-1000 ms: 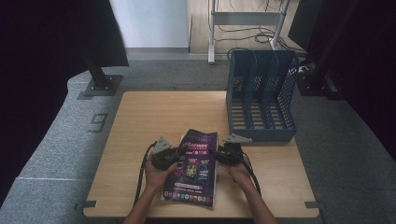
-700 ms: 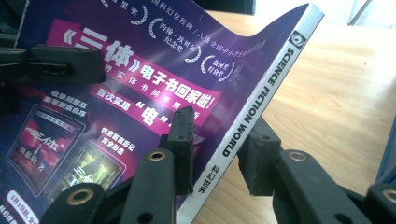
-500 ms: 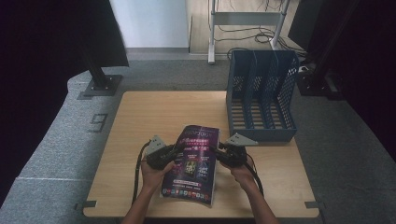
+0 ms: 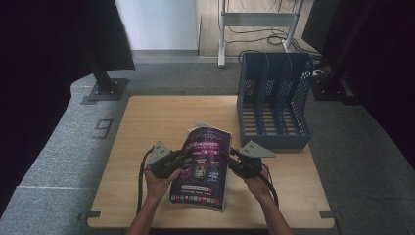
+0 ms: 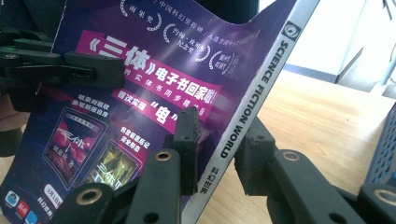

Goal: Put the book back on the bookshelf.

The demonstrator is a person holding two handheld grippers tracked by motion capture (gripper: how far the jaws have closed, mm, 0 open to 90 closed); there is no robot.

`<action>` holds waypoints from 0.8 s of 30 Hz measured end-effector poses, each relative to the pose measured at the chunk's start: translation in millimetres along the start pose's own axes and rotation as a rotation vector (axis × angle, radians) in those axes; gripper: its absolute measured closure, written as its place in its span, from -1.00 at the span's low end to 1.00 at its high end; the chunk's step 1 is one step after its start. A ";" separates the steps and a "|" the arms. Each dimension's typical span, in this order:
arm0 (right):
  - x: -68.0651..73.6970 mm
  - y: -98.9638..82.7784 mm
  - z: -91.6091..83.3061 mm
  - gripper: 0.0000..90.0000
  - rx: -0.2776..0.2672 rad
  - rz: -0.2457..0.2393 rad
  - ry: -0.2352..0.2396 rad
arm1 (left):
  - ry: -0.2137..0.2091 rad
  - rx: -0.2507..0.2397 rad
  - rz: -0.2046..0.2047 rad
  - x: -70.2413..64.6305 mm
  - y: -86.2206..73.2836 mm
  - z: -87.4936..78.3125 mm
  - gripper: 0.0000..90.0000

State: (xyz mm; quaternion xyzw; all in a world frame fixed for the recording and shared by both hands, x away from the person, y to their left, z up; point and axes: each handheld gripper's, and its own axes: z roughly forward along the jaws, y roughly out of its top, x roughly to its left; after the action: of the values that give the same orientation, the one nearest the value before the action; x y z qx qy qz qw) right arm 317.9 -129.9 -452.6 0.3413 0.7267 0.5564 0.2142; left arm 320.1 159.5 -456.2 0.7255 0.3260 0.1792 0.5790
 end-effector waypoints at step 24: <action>17.6 19.7 -33.9 0.69 -0.186 -0.184 -0.041 | -0.031 -0.059 0.066 -10.1 22.6 -5.2 0.88</action>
State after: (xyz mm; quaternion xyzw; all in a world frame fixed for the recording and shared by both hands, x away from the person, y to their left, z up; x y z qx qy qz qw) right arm 287.7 -136.5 -422.7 0.2631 0.6958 0.5921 0.3100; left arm 315.5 153.7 -432.0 0.7214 0.2873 0.1964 0.5988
